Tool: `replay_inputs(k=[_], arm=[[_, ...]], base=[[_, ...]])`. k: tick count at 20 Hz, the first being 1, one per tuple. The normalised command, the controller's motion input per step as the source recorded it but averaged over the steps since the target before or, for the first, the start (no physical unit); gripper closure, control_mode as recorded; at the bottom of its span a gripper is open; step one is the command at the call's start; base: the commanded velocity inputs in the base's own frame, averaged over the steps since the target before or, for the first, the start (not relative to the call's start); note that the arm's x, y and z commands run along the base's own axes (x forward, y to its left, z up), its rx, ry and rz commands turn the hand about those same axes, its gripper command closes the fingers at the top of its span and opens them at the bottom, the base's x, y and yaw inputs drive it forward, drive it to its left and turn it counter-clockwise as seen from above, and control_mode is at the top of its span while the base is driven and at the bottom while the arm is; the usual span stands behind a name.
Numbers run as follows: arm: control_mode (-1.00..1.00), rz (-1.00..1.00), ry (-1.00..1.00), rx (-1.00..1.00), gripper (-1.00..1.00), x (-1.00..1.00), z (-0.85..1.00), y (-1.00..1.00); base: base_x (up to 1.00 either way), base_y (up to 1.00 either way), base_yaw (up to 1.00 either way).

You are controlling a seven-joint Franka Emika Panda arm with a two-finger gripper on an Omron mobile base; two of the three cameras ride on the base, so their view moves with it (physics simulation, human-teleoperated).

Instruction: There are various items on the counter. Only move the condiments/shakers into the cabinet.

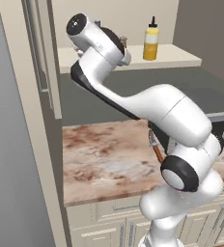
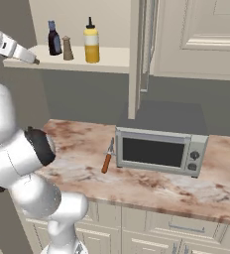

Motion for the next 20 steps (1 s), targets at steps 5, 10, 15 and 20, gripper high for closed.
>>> replay_inputs(k=[5, 10, 15, 20], arm=[[-1.00, 0.00, 0.00, -0.07, -1.00, -1.00, -1.00, -0.92], [-1.00, 0.00, 0.05, -0.02, -1.00, -1.00, -1.00, -1.00], [-1.00, 0.00, 0.06, 0.00, -1.00, -1.00, -0.94, -1.00], [-1.00, -0.08, -0.11, 0.11, -1.00, -1.00, -0.21, -1.00]], base=[[0.00, 0.00, 0.00], [0.00, 0.00, 0.00], [0.00, 0.00, 0.00], [0.00, 0.00, 0.00]])
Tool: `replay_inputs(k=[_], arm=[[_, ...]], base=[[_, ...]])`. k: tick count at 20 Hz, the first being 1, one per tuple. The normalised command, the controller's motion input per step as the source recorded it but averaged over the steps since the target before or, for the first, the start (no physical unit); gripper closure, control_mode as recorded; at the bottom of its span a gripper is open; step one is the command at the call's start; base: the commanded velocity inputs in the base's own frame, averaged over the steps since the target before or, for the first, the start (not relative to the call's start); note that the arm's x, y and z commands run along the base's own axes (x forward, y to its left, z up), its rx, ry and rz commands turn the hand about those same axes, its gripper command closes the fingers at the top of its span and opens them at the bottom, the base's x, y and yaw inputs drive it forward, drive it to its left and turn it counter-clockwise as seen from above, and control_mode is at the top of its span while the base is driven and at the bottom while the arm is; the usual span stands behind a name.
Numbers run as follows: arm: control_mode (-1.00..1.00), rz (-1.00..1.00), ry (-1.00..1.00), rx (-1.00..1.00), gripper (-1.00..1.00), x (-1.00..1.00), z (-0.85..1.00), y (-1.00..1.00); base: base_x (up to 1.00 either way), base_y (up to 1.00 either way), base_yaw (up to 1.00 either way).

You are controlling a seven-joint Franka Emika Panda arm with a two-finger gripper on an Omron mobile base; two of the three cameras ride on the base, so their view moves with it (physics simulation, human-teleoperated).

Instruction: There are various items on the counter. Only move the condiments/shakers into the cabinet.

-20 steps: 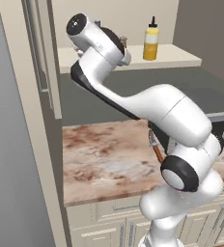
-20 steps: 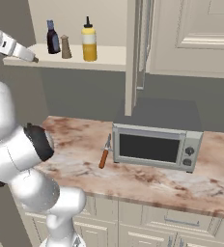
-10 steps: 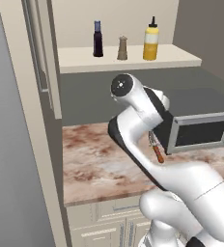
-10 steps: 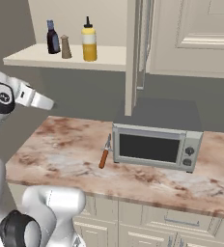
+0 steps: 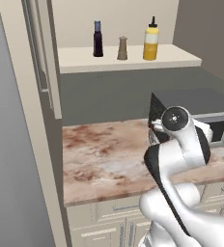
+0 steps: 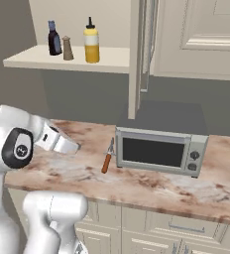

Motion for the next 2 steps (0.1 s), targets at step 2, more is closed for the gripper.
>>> replay_inputs(k=[2], arm=[[-1.00, -0.12, -0.21, 0.19, -1.00, -1.00, 0.00, -1.00]], base=[[0.00, 0.00, 0.00]])
